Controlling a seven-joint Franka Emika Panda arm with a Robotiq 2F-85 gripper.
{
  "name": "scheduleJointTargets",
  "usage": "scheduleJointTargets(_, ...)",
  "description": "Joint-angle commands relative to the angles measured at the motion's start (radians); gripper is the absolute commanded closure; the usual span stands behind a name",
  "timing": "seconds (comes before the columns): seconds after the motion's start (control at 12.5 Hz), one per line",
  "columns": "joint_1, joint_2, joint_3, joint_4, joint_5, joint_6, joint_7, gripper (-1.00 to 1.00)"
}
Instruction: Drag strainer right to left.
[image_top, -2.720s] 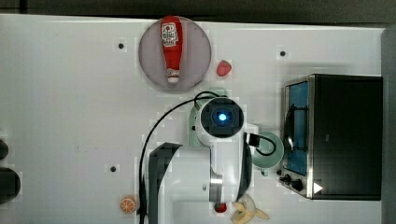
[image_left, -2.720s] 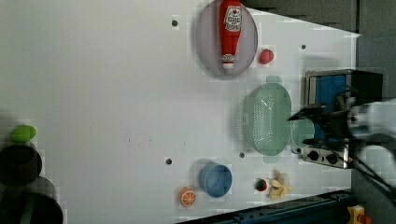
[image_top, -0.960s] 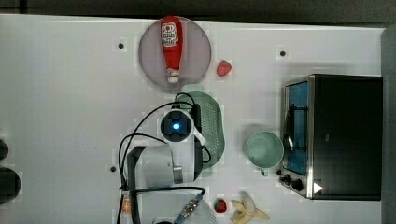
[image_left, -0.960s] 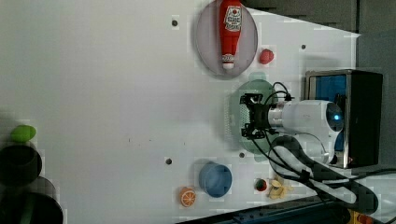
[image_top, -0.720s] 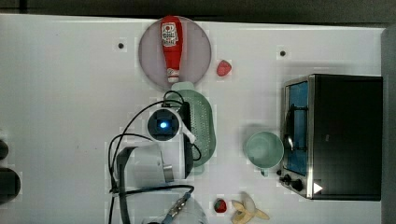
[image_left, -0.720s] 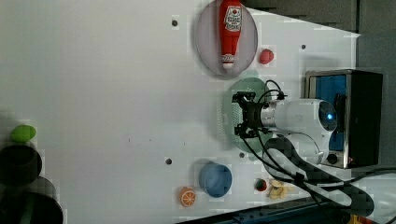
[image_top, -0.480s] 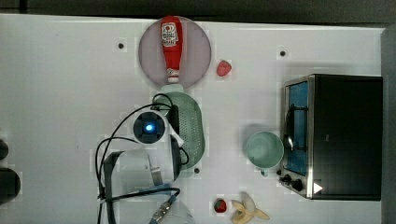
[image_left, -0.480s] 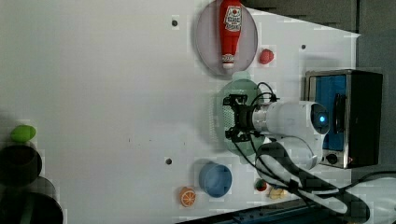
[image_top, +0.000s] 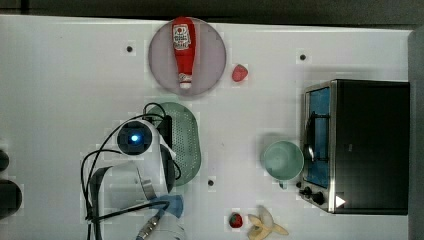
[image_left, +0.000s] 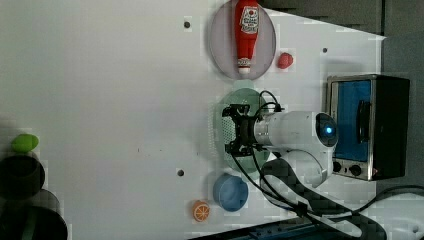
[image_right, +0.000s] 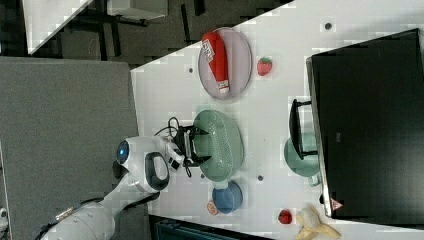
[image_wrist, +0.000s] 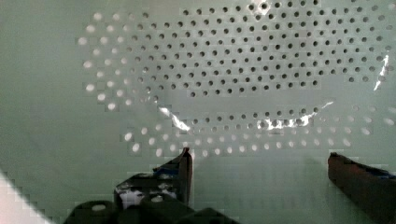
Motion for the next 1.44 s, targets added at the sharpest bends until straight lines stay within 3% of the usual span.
scheduleJointTargets(0.08, 0.058, 0.052, 0.013, 0.085, 0.006, 0.001, 0.120, -1.00)
scheduleJointTargets(0.8, 0.184, 0.180, 0.014, 0.284, 0.008, -0.033, 0.248, -1.00)
scheduleJointTargets(1.44, 0.274, 0.249, 0.015, 0.393, 0.009, -0.044, 0.349, -1.00)
